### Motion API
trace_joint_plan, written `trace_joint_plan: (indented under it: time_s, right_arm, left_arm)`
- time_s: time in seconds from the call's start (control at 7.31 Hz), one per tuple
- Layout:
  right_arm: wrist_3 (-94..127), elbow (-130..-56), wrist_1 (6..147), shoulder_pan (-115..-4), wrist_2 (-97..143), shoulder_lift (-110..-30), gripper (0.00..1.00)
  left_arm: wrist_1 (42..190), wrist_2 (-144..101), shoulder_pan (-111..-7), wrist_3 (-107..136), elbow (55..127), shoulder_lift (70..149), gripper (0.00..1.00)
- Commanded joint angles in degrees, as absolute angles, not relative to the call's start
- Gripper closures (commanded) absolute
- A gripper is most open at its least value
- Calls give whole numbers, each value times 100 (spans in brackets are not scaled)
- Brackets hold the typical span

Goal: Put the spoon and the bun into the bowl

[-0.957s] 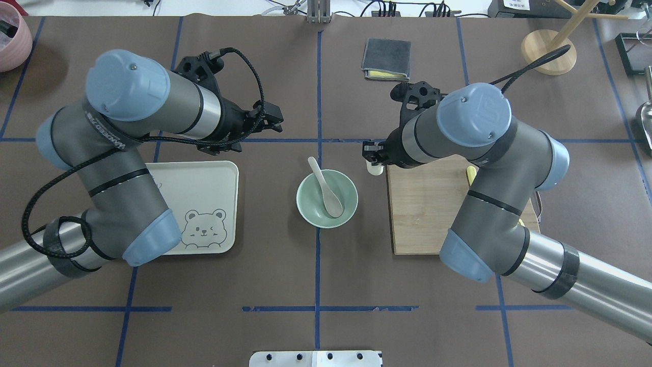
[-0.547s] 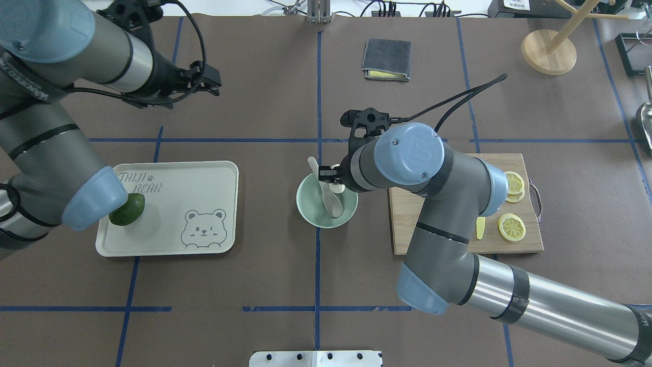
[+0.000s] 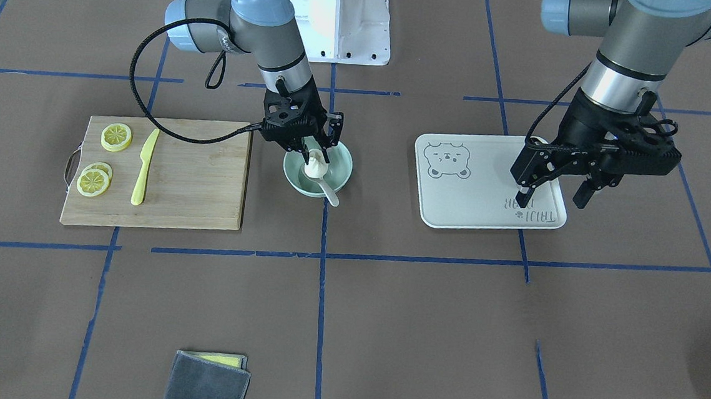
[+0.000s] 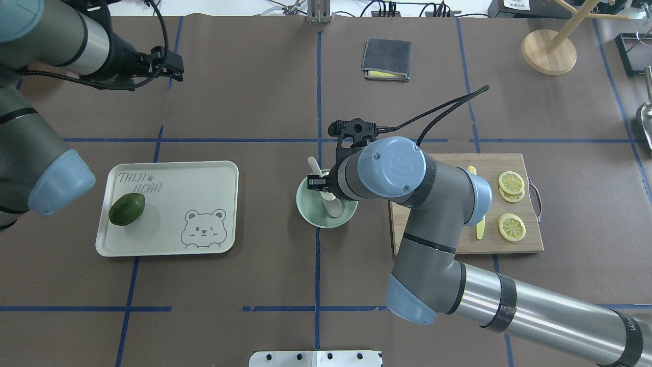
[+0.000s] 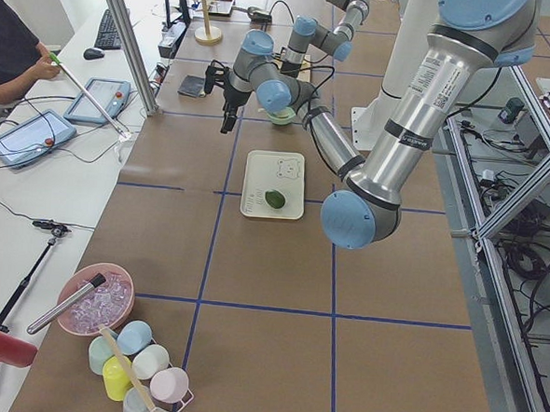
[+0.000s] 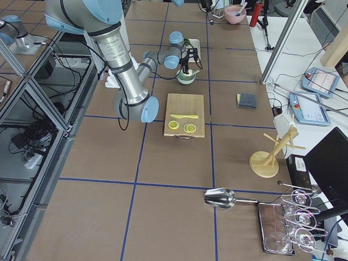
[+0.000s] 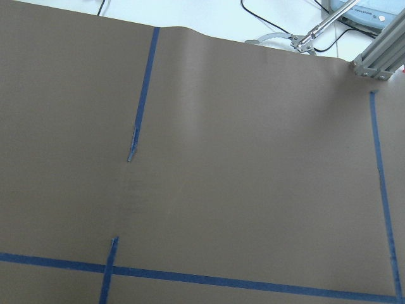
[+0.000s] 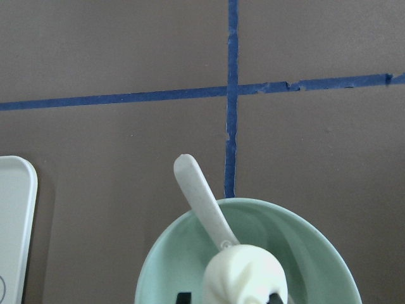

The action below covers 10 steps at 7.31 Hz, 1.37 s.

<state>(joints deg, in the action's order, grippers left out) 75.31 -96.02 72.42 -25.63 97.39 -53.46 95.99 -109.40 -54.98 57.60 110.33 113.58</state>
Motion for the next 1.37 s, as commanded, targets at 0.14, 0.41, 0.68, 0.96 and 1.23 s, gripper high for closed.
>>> trace_joint_plan:
  time_s: [0.14,0.41,0.68,0.96,1.23]
  right_arm:
    - [7576,-9676,7242,-2558,9747,-5344,0]
    - [7620,-9825,7294,-2575,9764,-5344,0]
    - [7620,-10910,8676,-2968,10340,-5335,0]
    - [7515,-11634,9664,-3810,11071,-5466,0]
    - [6669,-11969,9791,-4637,11590,-6078,0]
  left_arm:
    - [9510,-11712,-6264,4399,10969,10988,0]
    - [9492,-11838,-6625,3878,10864,10811,0]
    - [9492,-12407,-7265,2758,10505,10487,0]
    - [9483,-12472,-7532,1893,10302,10074,0]
    - [9483,-12498,-7628,1522,10161,9871,0]
